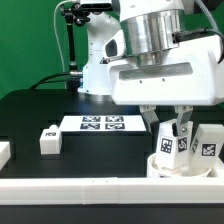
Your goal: Assemble stool
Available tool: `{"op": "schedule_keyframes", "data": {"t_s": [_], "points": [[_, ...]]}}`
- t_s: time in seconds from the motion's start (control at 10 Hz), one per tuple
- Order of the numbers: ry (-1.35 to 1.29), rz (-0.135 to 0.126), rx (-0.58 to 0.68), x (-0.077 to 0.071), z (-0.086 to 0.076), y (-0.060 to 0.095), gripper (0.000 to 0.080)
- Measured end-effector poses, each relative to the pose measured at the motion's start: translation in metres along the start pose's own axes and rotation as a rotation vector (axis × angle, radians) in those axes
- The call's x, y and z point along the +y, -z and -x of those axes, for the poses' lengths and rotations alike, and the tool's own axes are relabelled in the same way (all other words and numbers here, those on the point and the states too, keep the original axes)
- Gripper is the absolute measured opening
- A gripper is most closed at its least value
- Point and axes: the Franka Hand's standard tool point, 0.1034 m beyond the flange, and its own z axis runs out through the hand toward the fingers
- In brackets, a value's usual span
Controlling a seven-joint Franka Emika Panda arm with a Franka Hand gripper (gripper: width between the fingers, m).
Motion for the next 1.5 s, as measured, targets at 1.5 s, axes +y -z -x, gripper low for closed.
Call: {"op": "schedule_keyframes", "data": {"t_s": [1.5], "points": [[-0.416, -0.045, -0.073, -0.019, 0.01, 0.006, 0.061]]}}
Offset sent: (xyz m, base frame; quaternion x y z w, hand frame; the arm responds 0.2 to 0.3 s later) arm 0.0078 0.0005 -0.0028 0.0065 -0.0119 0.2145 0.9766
